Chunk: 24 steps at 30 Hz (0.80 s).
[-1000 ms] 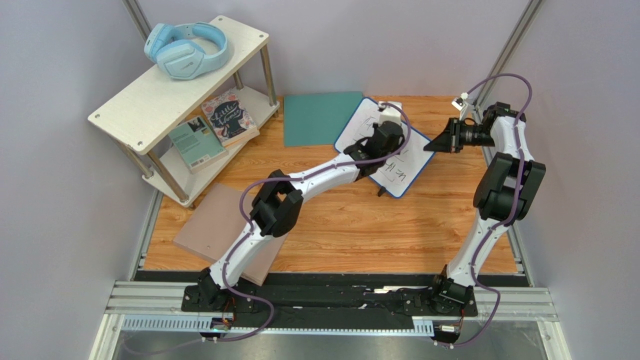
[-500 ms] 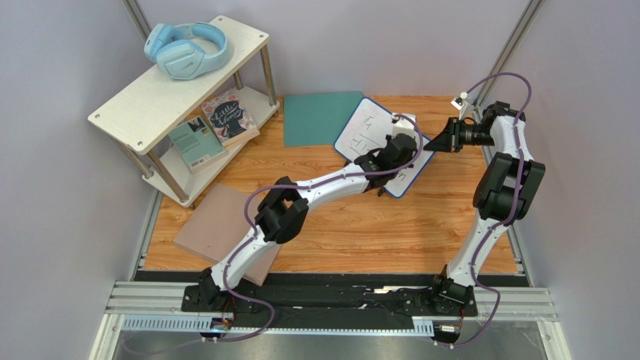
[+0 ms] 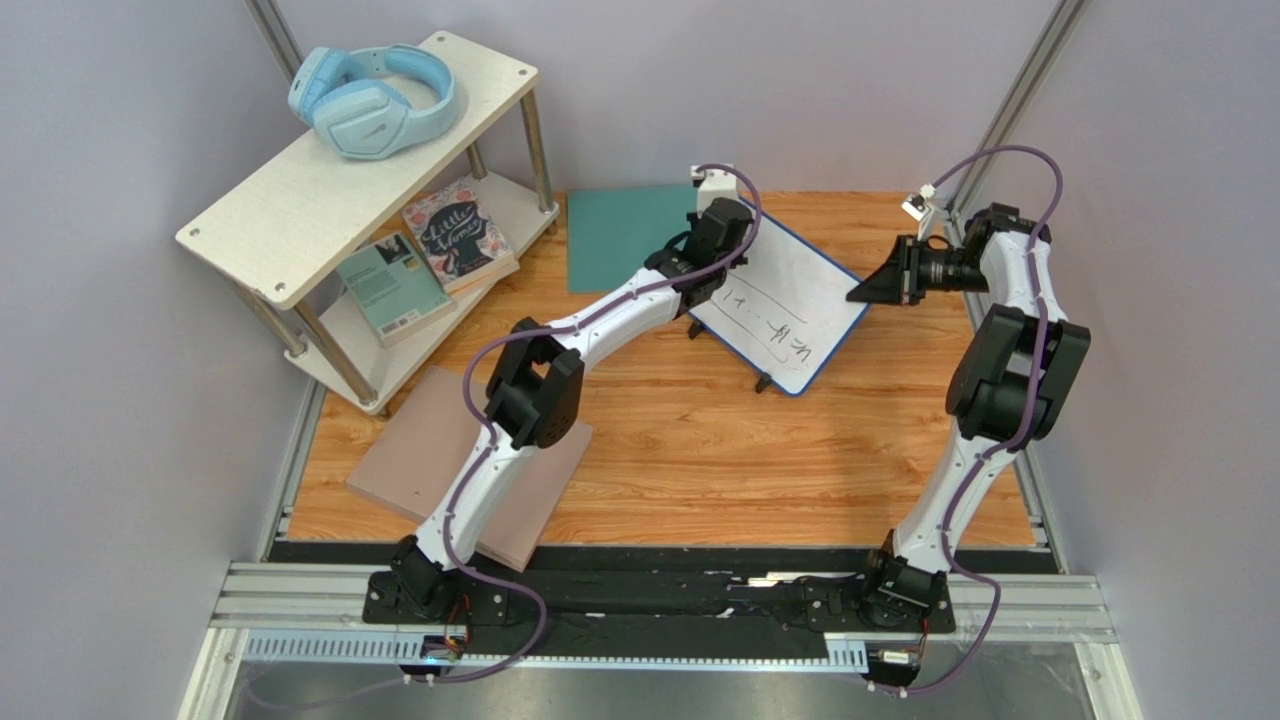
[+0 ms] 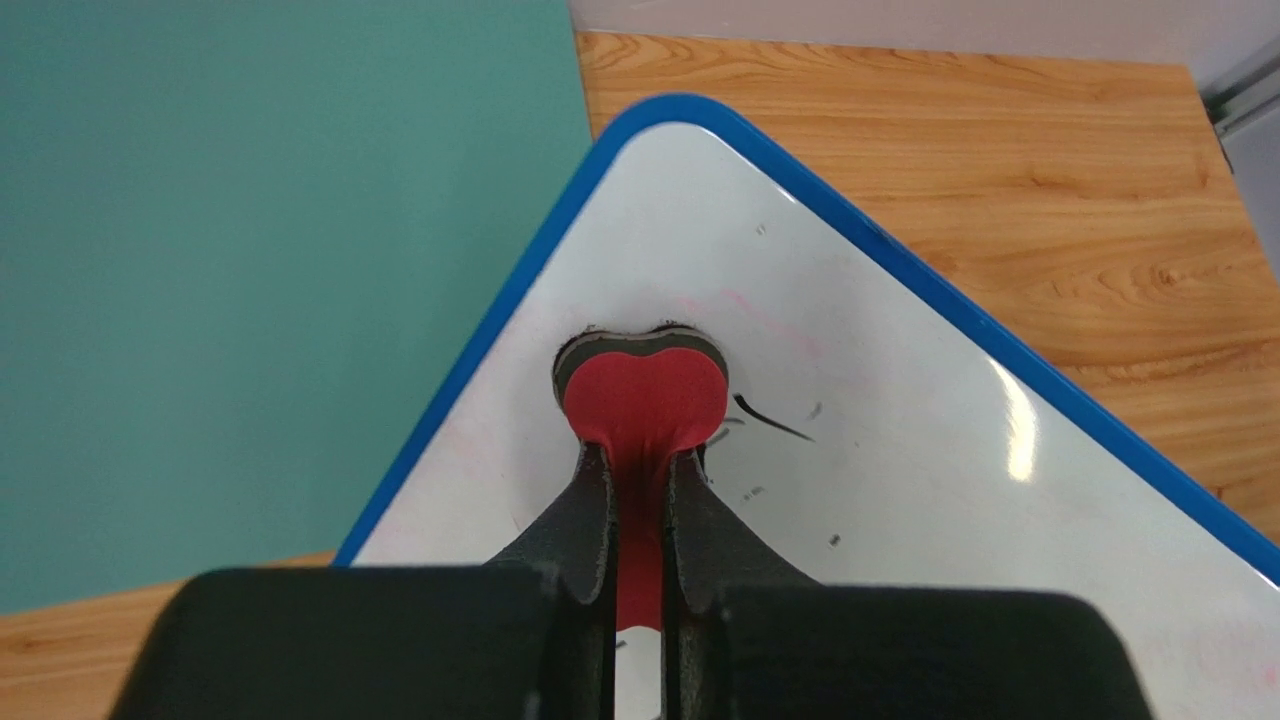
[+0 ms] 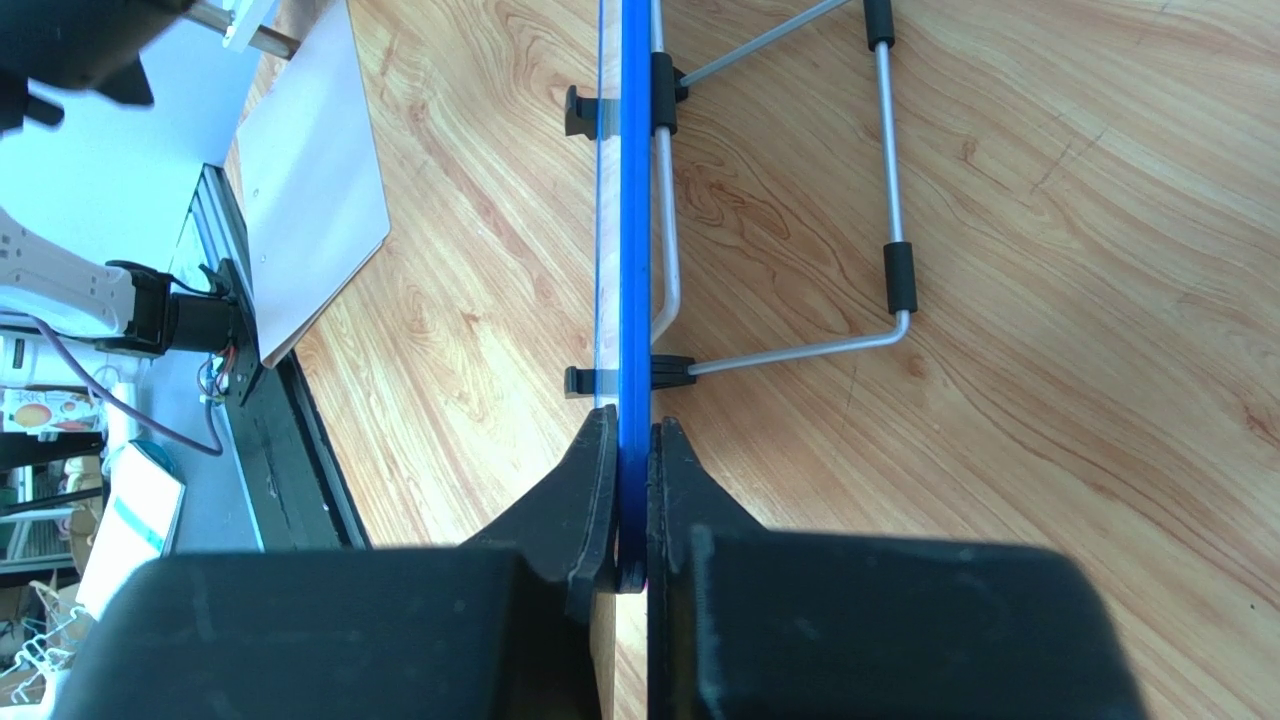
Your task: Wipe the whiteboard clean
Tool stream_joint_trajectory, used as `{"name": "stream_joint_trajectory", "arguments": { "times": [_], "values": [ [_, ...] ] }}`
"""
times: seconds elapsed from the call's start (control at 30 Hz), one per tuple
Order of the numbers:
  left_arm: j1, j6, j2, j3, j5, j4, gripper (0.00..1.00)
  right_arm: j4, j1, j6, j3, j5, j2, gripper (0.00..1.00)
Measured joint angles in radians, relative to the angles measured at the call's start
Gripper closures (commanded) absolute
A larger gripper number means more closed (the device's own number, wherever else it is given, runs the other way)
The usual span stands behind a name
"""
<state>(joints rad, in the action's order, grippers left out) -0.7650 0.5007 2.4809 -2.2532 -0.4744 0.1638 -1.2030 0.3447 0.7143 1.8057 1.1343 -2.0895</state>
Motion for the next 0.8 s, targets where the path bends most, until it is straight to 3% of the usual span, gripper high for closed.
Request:
{"name": "stream_joint_trajectory", "arguments": {
  "times": [0.37, 0.8],
  "values": [
    [0.019, 0.05, 0.016, -0.033, 0.086, 0.027, 1.0, -0.04, 0.001, 0.024, 0.002, -0.018, -0.002, 1.0],
    [-0.085, -0.115, 0.046, -0.151, 0.256, 0.049, 1.0, -0.09, 0.003, 0.047, 0.023, -0.04, -0.003, 1.0]
  ]
}}
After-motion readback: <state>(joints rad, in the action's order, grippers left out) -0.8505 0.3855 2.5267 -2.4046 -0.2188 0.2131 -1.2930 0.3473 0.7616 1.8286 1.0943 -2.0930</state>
